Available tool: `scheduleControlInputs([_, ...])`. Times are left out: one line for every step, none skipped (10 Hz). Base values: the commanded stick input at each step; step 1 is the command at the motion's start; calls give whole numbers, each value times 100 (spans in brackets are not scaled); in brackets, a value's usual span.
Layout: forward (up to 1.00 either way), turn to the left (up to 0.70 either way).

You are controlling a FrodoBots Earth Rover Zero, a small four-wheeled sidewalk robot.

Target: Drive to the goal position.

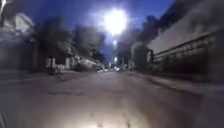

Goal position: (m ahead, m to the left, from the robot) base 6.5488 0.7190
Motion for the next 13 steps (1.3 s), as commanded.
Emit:
scheduleControlInputs([85,-20])
scheduleControlInputs([85,-25])
scheduleControlInputs([85,-10])
scheduleControlInputs([85,1])
scheduleControlInputs([85,1])
scheduleControlInputs([85,1])
scheduleControlInputs([85,1])
scheduleControlInputs([85,1])
scheduleControlInputs([85,1])
scheduleControlInputs([85,1])
scheduleControlInputs([85,1])
scheduleControlInputs([85,1])
scheduleControlInputs([85,1])
